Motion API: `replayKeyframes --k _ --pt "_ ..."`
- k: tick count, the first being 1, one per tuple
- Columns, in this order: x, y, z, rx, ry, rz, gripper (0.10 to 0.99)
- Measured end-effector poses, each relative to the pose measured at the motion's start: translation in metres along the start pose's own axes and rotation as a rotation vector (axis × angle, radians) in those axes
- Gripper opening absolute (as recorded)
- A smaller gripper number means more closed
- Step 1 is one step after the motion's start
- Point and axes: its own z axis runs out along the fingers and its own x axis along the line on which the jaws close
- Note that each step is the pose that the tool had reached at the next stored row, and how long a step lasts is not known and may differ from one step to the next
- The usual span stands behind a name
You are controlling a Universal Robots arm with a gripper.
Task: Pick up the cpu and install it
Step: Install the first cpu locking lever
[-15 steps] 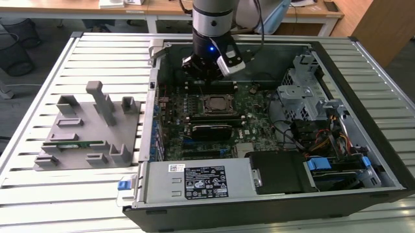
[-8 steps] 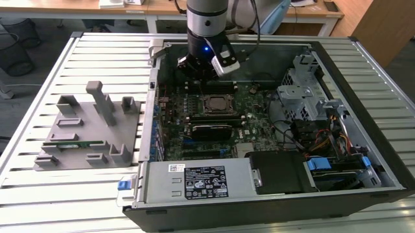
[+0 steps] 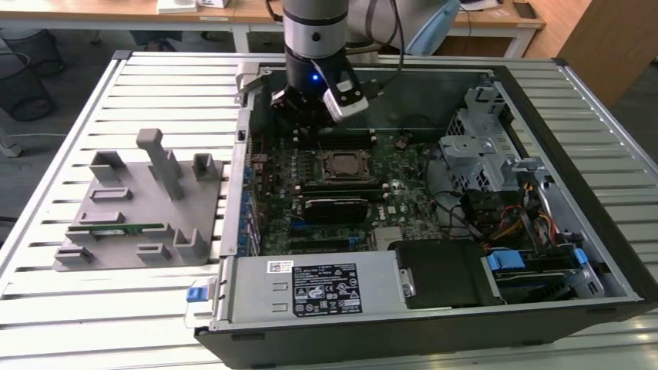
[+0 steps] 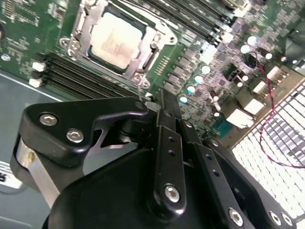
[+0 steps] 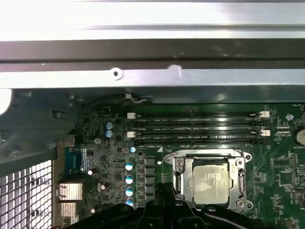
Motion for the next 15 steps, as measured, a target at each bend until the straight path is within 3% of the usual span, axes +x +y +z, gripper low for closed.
replayKeyframes --k 9,15 --pt "0.0078 0.0039 0.0001 0.0 0.0 0.0 0.106" --pt "0.0094 0.0109 0.0004 0.0 -0.0004 0.0 0.106"
